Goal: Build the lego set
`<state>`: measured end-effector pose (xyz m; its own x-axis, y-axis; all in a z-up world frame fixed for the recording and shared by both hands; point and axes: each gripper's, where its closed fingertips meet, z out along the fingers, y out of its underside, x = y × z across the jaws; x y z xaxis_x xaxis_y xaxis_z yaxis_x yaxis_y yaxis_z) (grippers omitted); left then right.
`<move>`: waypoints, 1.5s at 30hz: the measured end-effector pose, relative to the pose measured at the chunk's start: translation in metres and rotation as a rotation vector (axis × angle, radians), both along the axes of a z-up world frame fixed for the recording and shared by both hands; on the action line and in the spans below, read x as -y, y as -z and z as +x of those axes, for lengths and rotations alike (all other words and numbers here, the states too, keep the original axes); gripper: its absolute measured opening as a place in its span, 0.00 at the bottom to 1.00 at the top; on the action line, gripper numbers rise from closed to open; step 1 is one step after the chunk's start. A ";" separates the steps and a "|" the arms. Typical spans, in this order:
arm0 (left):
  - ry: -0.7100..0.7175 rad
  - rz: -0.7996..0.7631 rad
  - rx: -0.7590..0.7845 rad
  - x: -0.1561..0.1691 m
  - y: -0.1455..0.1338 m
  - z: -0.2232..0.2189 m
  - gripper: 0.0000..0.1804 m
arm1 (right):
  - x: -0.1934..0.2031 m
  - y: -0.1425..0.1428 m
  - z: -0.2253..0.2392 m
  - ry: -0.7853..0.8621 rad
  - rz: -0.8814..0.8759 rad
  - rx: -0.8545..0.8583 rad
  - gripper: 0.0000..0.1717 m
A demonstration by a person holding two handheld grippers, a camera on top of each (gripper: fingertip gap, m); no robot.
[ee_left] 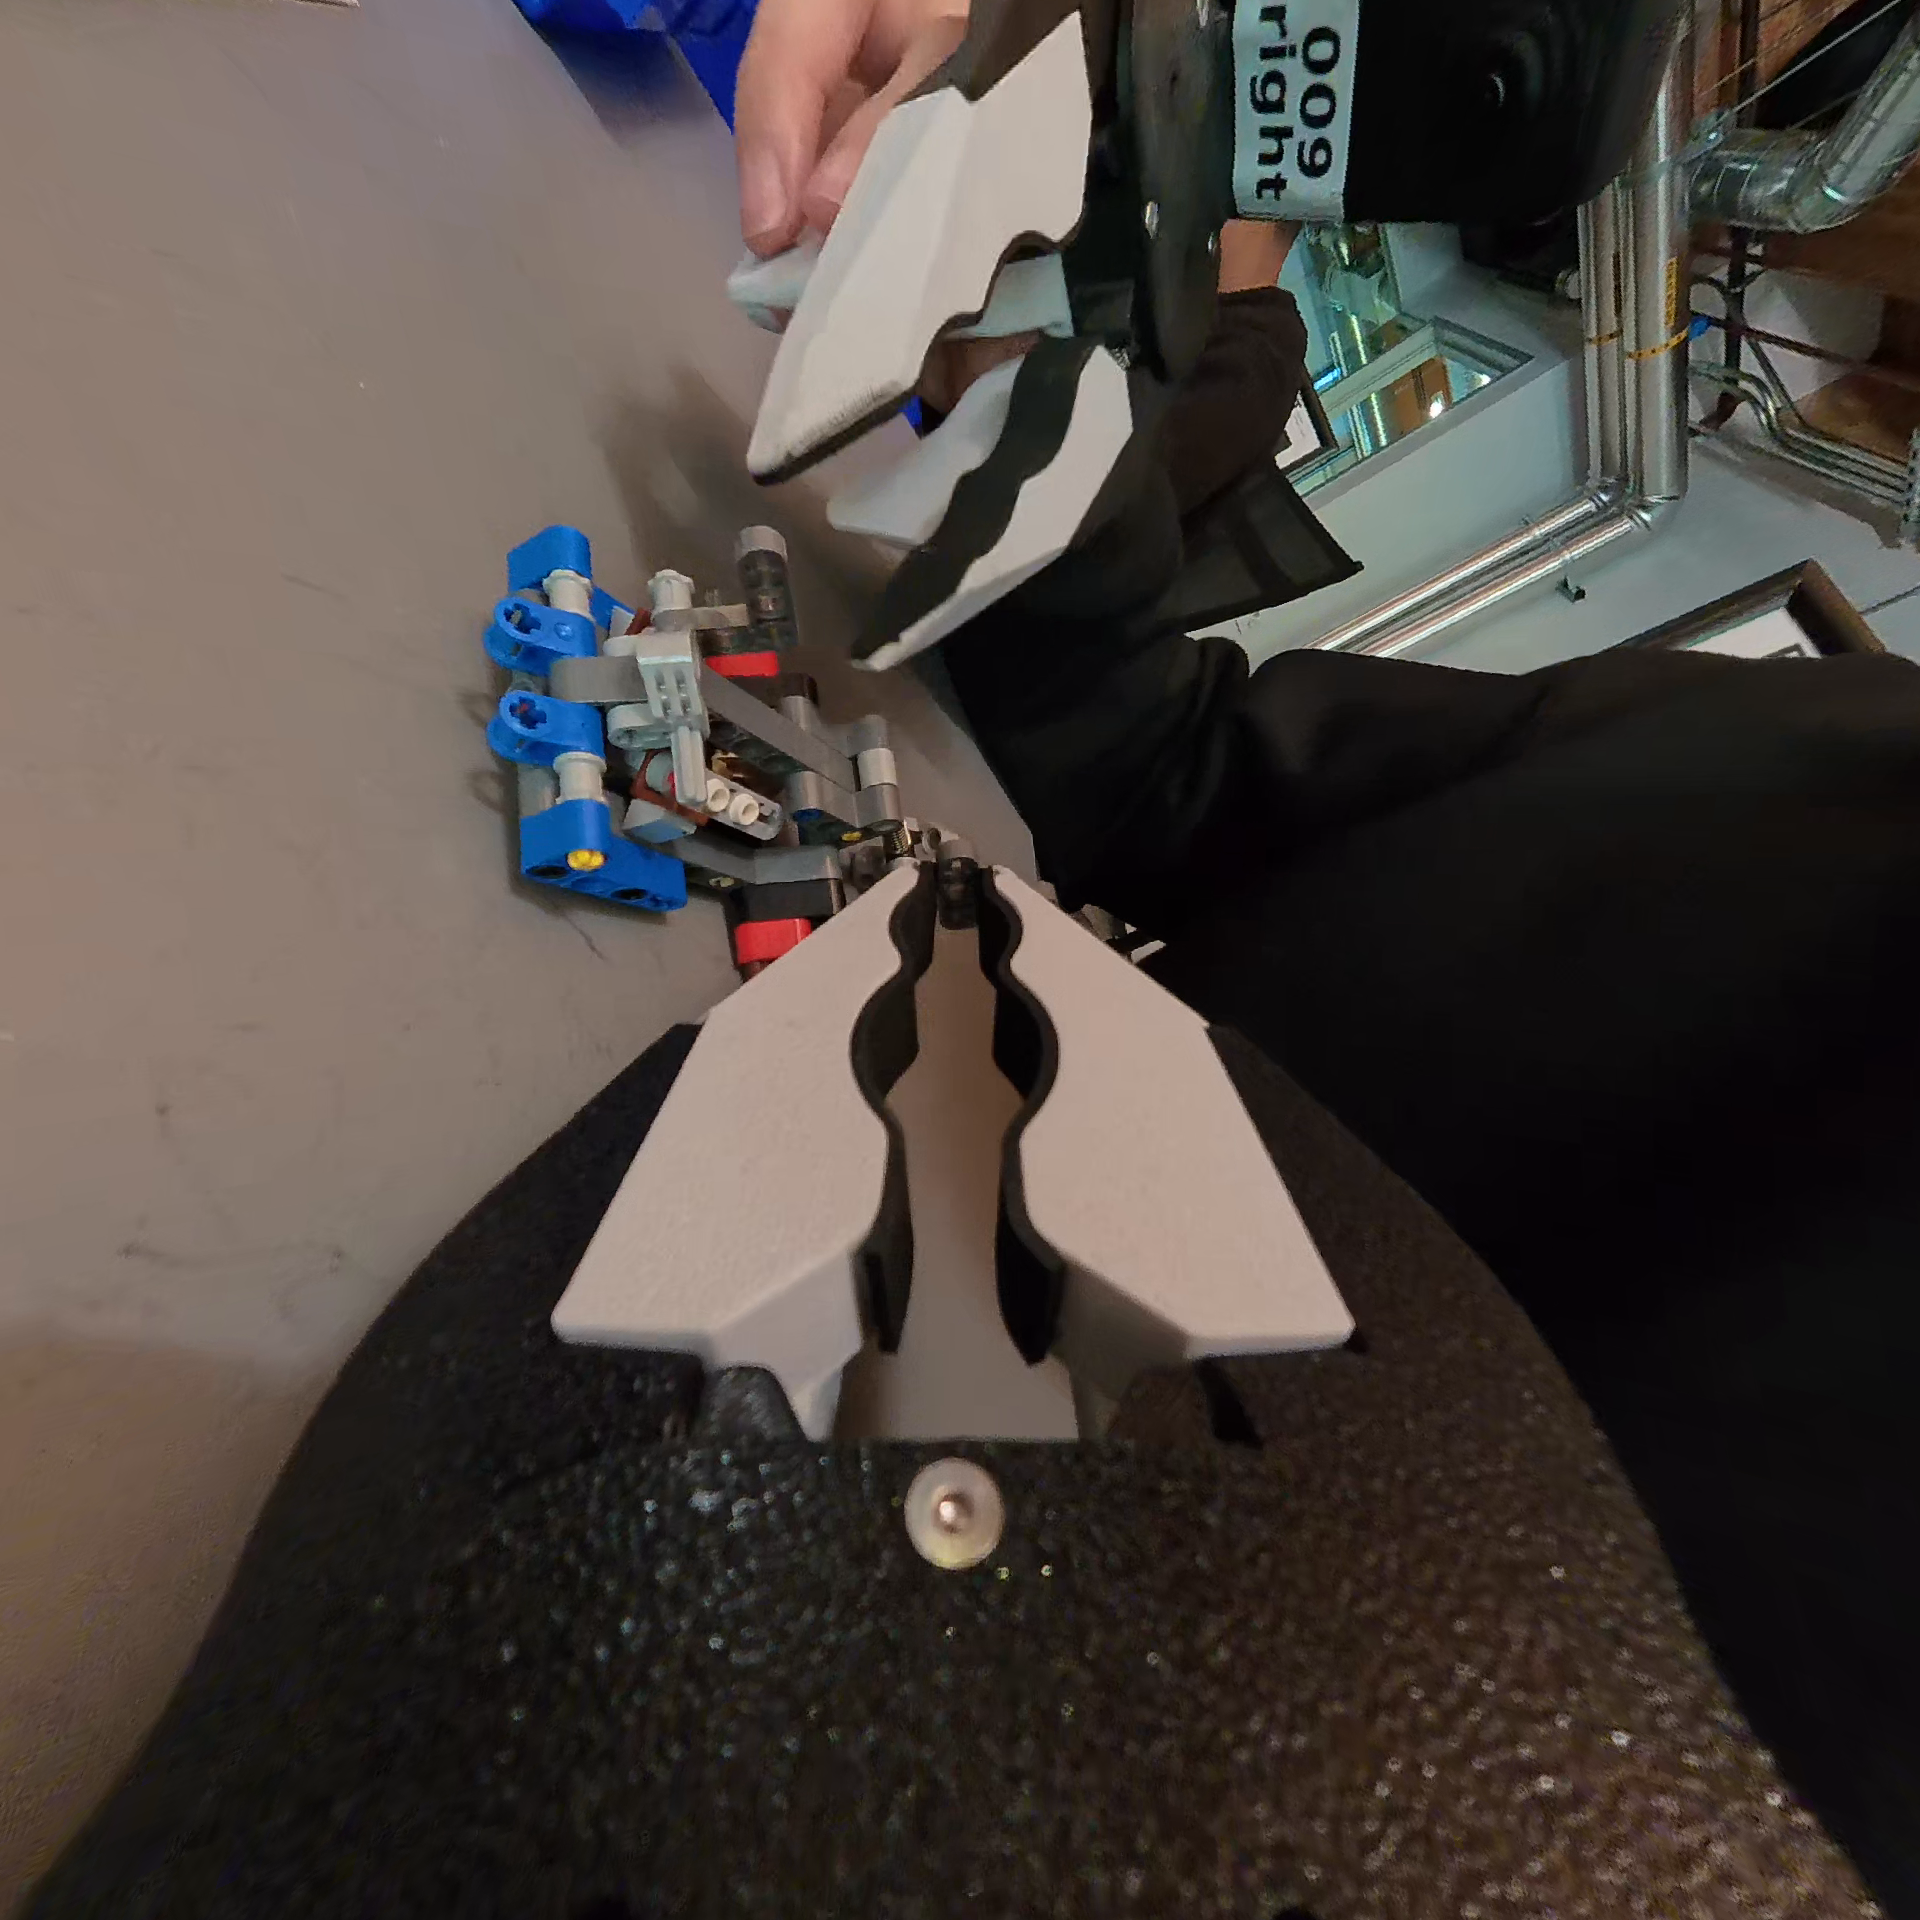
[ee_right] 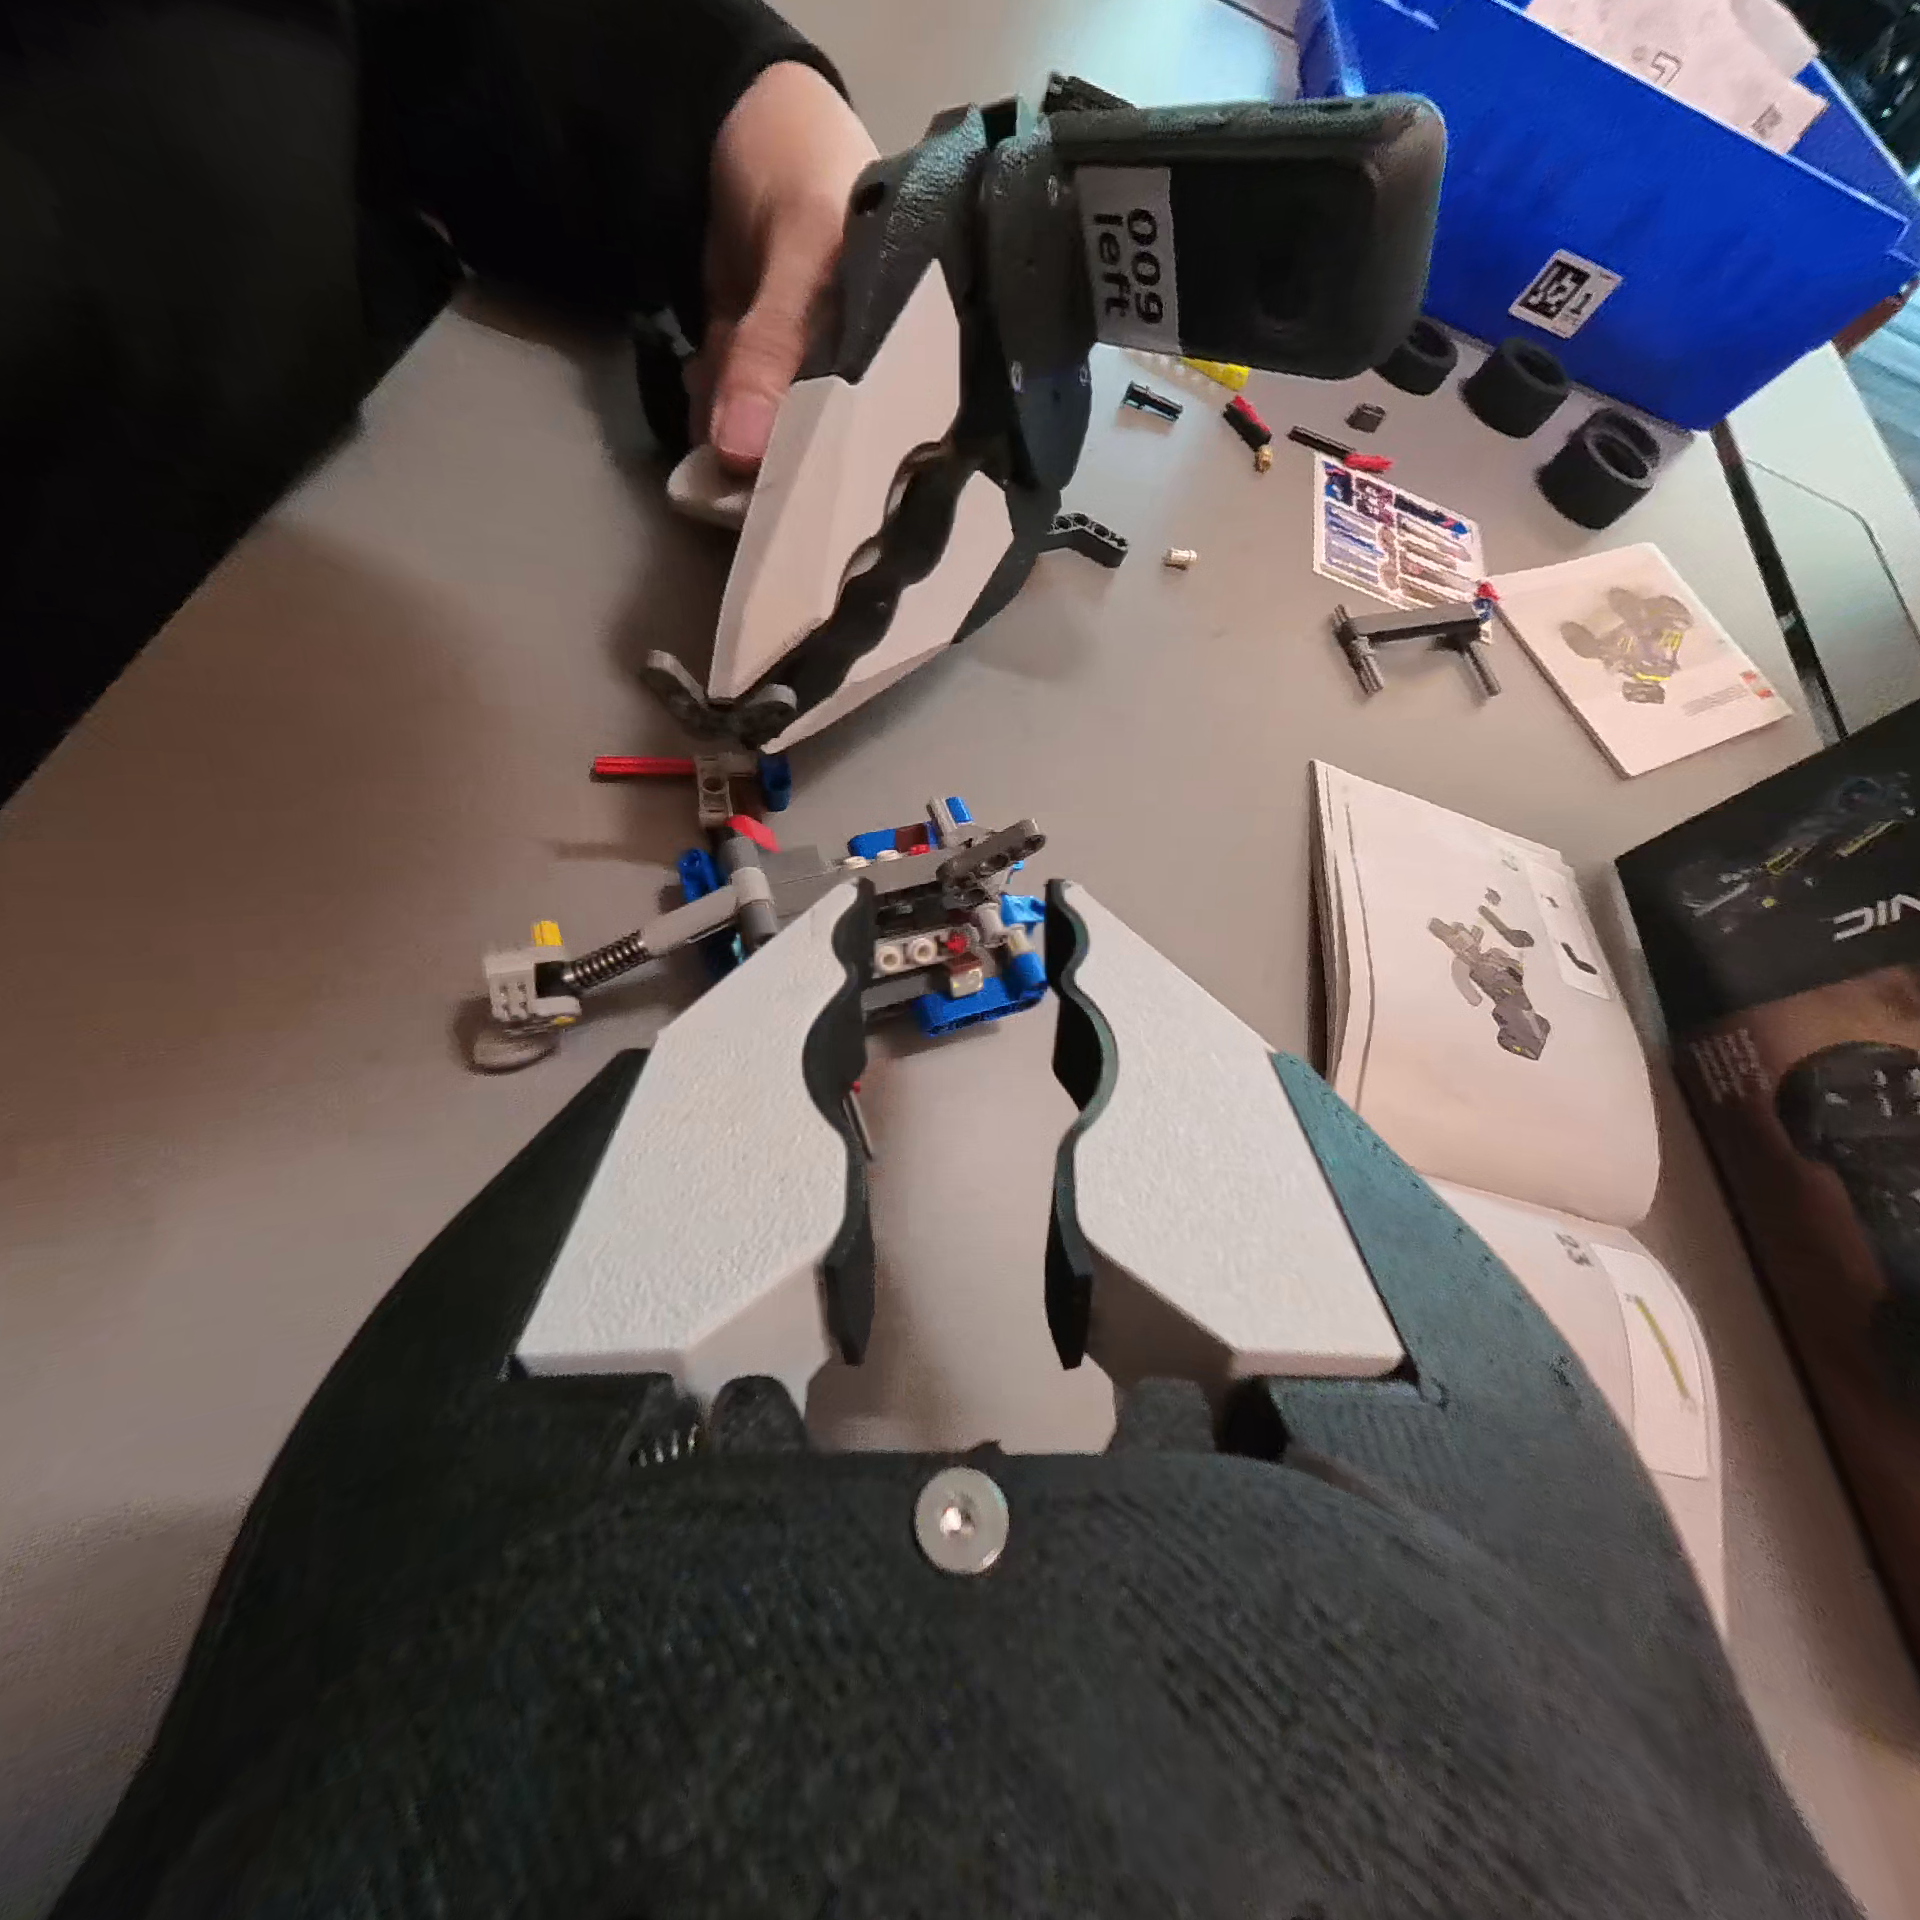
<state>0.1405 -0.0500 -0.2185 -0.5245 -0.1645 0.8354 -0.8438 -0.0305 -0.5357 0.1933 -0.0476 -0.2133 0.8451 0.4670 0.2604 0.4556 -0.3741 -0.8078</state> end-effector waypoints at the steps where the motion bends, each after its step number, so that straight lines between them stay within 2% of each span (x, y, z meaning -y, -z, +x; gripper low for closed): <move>1: 0.000 0.004 0.001 0.000 0.001 0.000 0.02 | -0.001 0.000 -0.001 -0.014 0.000 0.000 0.15; 4: 0.001 0.013 0.001 0.001 0.002 0.000 0.02 | -0.009 -0.010 -0.008 -0.070 0.064 -0.009 0.11; 7: -0.001 0.011 0.002 0.001 0.001 0.000 0.02 | -0.012 -0.003 -0.012 -0.117 0.034 0.003 0.12; 16: -0.007 0.012 0.001 0.000 0.002 0.001 0.02 | -0.021 0.001 0.006 -0.074 0.014 0.090 0.16; 19: -0.006 0.006 0.001 0.000 0.001 0.001 0.02 | -0.016 -0.004 0.007 -0.070 0.039 0.072 0.16; 24: -0.004 -0.002 0.002 0.000 0.000 0.000 0.02 | -0.004 0.003 0.013 -0.037 0.027 0.045 0.16; 32: -0.005 -0.008 0.000 0.000 -0.001 0.001 0.02 | -0.009 0.022 0.009 -0.056 0.014 0.035 0.15; 35: -0.006 -0.011 -0.001 0.000 -0.001 0.001 0.02 | -0.010 0.022 0.006 -0.063 0.037 -0.003 0.12; 39: -0.002 -0.013 -0.002 0.000 -0.001 0.001 0.02 | -0.011 0.022 0.006 -0.055 0.051 -0.028 0.15; 45: -0.001 -0.026 -0.004 -0.001 -0.003 0.001 0.02 | -0.010 0.022 0.001 -0.081 0.050 -0.051 0.12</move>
